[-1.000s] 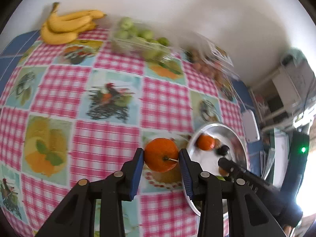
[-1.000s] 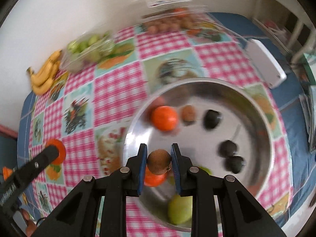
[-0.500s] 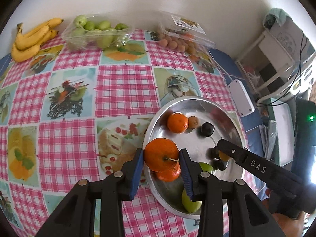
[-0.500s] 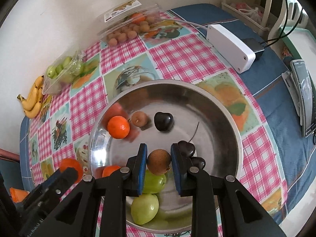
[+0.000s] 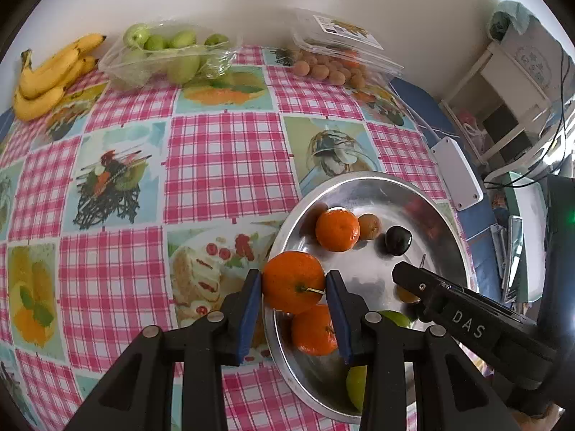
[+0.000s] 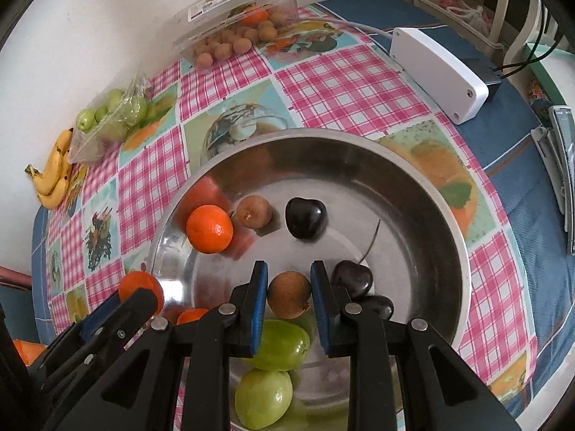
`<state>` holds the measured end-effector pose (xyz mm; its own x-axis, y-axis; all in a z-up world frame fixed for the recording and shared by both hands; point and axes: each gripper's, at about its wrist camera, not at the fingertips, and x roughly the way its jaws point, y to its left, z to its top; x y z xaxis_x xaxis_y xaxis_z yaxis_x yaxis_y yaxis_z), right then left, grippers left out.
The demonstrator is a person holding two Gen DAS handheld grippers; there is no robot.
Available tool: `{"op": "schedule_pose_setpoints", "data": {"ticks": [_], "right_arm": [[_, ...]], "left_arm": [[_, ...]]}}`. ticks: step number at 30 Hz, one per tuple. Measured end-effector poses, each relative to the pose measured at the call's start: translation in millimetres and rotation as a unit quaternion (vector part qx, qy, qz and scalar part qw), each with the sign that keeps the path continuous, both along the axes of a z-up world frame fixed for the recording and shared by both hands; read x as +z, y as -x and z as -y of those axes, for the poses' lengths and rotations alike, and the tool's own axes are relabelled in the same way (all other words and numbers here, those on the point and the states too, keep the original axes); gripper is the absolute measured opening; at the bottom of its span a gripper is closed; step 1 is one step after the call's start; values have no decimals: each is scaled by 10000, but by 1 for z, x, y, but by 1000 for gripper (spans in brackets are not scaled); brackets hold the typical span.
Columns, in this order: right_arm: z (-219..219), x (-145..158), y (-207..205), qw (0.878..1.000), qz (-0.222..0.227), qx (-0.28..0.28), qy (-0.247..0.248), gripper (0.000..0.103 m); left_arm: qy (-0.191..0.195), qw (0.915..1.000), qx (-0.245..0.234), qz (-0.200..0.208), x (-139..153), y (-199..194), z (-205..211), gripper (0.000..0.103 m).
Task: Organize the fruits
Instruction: 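Open the left gripper to drop the orange in the bowl while the right gripper releases the kiwi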
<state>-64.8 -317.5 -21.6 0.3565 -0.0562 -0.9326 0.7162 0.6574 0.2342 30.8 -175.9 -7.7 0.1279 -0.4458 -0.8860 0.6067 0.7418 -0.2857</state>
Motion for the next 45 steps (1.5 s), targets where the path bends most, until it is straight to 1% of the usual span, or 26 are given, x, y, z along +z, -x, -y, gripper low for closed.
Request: {"op": "schedule_pose_setpoints", "data": {"ticks": [7, 23, 27, 30, 38, 39, 40, 41, 42, 44, 45], "right_arm": [[0, -3, -4, 10000, -57, 11, 33, 26], [-3, -10, -8, 9998, -208, 14, -10, 26], [-3, -11, -8, 9997, -228, 7, -18, 26], [-3, -11, -8, 9997, -239, -4, -15, 26], [-3, -7, -7, 9997, -238, -6, 19, 26], [-3, -5, -7, 9997, -230, -5, 24, 27], [-3, -4, -7, 9997, -229, -4, 32, 30], [-3, -3, -7, 9997, -234, -2, 43, 35], [-4, -2, -6, 9997, -238, -2, 48, 38], [-5, 0, -6, 9997, -249, 5, 69, 40], [-6, 1, -5, 9996, -254, 13, 83, 40]], "left_arm": [[-15, 9999, -116, 74, -2, 0, 10, 39], [-45, 9998, -203, -30, -6, -1, 14, 40], [-52, 9997, -226, -55, -6, 0, 16, 41], [-6, 9996, -225, -151, -5, 0, 15, 44], [28, 9998, -148, -141, 4, -1, 6, 45], [22, 9998, -121, -129, 5, -1, 4, 47], [1, 9999, -78, -109, 6, -2, 1, 49], [-28, 10000, -17, -76, 7, -3, -2, 54], [-54, 10000, 33, -49, 8, -4, -4, 57], [-145, 9998, 159, 3, 8, -7, -12, 58], [-208, 9995, 235, 47, 8, -10, -15, 62]]}}
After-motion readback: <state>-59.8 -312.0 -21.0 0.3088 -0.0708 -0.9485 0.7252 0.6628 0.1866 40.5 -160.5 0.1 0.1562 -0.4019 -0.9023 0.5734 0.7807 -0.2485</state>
